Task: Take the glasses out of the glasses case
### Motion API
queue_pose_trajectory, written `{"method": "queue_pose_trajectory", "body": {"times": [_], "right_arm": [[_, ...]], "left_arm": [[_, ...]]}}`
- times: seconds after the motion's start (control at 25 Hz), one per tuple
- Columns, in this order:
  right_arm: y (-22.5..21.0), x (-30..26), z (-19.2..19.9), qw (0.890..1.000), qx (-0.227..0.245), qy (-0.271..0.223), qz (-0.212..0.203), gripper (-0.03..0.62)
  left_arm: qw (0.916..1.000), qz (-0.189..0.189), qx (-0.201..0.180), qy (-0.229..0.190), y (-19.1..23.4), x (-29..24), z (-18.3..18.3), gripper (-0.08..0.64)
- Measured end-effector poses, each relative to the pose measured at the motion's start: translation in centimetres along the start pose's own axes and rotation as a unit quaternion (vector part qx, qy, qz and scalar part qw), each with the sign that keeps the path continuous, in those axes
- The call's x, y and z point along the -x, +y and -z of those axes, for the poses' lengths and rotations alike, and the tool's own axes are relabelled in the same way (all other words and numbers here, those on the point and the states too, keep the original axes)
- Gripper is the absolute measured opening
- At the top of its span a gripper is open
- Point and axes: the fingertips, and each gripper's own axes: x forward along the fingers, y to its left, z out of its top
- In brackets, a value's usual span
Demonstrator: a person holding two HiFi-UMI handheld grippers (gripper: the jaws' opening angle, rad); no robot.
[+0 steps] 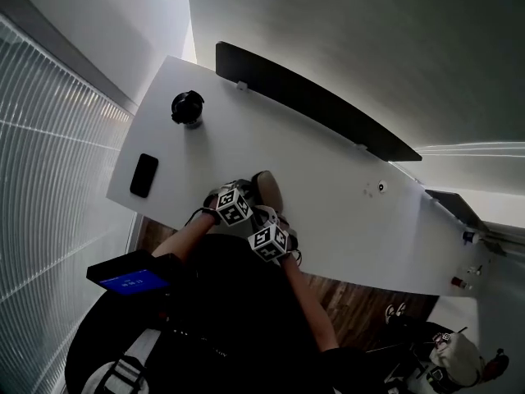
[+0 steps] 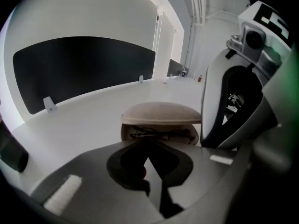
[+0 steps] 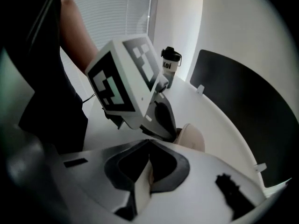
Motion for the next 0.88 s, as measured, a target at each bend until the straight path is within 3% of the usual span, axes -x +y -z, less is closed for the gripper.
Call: {"method": "queue_pose_trajectory", "body": {"times": [0.32, 0.88], "right_arm": [[-0.1, -1.3, 3.2, 0.998, -0.016, 0.066, 0.012, 0.006], [-7.6, 2.9, 4.2, 0.993, -0.055, 0.044, 0.097, 0.006]], "left_arm": [[0.9999, 0.007, 0.009, 0.002, -0.1, 0.0, -0.3, 0.008], [0.9998, 0.016, 0.005, 0.003, -0.5, -0.1, -0.6, 0.008]]}}
